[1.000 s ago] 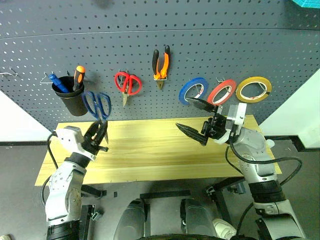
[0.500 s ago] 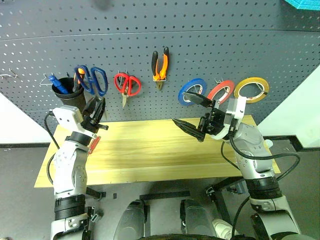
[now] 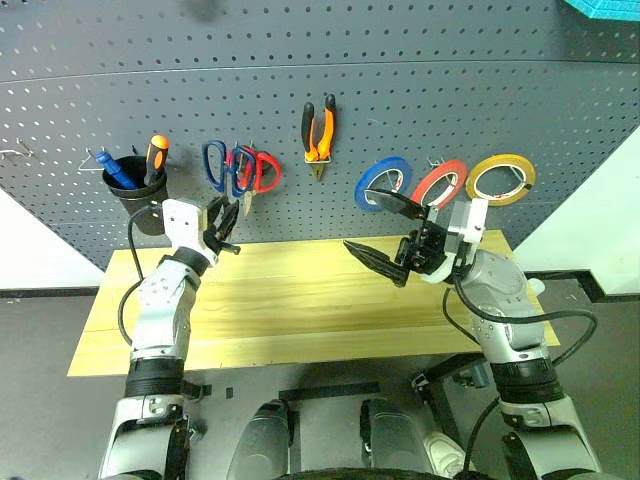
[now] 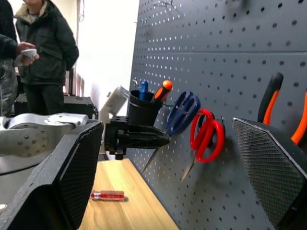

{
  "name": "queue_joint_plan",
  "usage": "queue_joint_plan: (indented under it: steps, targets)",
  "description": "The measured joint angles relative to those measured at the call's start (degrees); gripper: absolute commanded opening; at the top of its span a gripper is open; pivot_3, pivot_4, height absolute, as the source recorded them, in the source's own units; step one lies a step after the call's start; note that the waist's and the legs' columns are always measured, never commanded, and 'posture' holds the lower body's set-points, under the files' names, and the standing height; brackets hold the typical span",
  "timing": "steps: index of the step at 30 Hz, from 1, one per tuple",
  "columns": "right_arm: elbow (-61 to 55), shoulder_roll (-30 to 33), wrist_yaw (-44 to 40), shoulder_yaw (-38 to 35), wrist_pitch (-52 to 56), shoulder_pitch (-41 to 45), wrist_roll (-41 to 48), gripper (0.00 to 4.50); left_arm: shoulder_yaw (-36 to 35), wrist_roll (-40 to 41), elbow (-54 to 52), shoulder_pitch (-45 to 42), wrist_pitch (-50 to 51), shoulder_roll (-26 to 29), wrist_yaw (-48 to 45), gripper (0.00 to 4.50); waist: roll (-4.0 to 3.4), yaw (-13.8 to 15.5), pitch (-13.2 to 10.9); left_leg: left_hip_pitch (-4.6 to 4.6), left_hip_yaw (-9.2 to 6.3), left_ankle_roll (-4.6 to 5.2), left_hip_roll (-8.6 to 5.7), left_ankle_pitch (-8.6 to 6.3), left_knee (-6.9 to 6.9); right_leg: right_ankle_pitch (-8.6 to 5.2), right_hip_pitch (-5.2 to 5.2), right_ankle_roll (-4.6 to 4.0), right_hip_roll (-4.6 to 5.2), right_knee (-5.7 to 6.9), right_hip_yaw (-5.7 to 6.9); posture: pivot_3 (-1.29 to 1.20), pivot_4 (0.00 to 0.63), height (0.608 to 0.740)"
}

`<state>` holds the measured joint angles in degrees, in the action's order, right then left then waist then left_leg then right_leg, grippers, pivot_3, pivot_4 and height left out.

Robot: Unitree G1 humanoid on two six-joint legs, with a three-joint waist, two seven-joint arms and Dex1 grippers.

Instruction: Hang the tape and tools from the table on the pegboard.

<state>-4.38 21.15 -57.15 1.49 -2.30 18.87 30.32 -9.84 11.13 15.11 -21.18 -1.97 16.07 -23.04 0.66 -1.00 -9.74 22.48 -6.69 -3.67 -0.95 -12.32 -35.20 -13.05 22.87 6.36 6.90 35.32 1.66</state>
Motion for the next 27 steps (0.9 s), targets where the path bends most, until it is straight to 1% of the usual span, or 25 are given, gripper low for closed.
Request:
queue_joint_plan:
  steps: [7,8,10,13,15,16,18,22,27]
  targets:
    - [0.0,0.08,-0.02,-0.01,-0.79,-0.98,-0.61,4.5,0.21,-1.82,0.55,0.01,0.78,-0.07,2.39,4.31,0.0,-0.01,0.03,-0.02,0.0,-0.02,0.01,0.01,-0.01,0.03,-0.01,0.03,0.0,0.04,-0.01,-0.06,0.072,0.74]
    - [0.0,0.15,-0.05,0.0,-0.86,-1.22,-0.85,4.5,0.22,-1.99,0.33,0.06,1.46,0.04,2.75,4.31,0.0,-0.01,0.04,-0.03,0.0,-0.02,0.01,0.01,-0.01,0.03,-0.01,0.03,0.0,0.04,-0.01,-0.06,0.072,0.74]
    - [0.1,0.74,-0.41,0.45,-1.73,-2.11,-2.76,4.5,0.07,-1.76,-1.76,1.15,6.03,1.11,3.21,4.31,0.0,-0.11,0.09,-0.03,0.0,-0.02,0.01,0.01,-0.01,0.03,-0.02,0.04,0.0,0.03,-0.01,-0.05,0.08,0.74]
    - [2.49,3.55,-0.9,2.14,-4.47,-3.08,-8.69,4.5,-0.56,-0.73,-3.98,2.65,17.55,3.74,4.5,4.31,-0.01,-0.25,0.1,-0.06,0.0,-0.02,0.01,0.01,0.01,0.02,-0.01,0.04,0.0,0.07,-0.02,-0.04,0.092,0.74]
    - [6.35,6.24,-1.07,4.51,-11.14,-3.46,-16.0,4.5,-1.02,-0.24,-2.88,2.4,27.77,6.15,5.3,4.31,-0.01,-0.21,0.1,-0.09,0.0,-0.02,0.01,0.01,-0.01,-0.12,-0.01,0.24,0.0,0.12,-0.02,-0.04,0.099,0.74]
    - [8.54,7.5,-1.36,5.59,-14.69,-4.12,-19.22,4.5,-1.38,-0.18,-1.48,2.24,31.68,7.19,5.85,4.41,-0.01,-0.21,0.1,-0.1,0.0,-0.02,0.01,0.01,-0.01,-0.13,-0.01,0.25,0.0,0.13,-0.02,-0.03,0.101,0.74]
    - [12.66,9.65,-3.05,7.74,-19.67,-6.09,-22.92,4.5,-1.66,-0.52,2.27,1.7,37.21,8.93,6.68,4.41,0.01,-0.04,0.09,-0.09,0.0,-0.02,0.01,0.01,0.0,-0.14,-0.02,0.26,0.0,0.12,-0.02,-0.03,0.111,0.74]
    - [15.16,12.08,-7.59,10.54,-23.02,-10.24,-23.31,4.5,-1.09,-1.65,10.09,-2.24,42.82,11.44,7.12,4.41,0.05,0.18,0.06,-0.07,-0.01,-0.02,0.01,0.01,-0.02,-0.14,-0.03,0.27,0.0,0.12,-0.02,-0.04,0.129,0.74]
    - [15.76,13.79,-8.5,10.46,-23.37,-13.36,-22.95,4.5,2.62,-5.21,23.06,-9.1,41.94,15.08,4.8,4.41,0.11,-0.29,0.03,-0.15,-0.01,-0.02,0.02,0.01,-0.03,-0.18,-0.08,0.2,0.0,0.14,-0.03,-0.06,0.15,0.74]
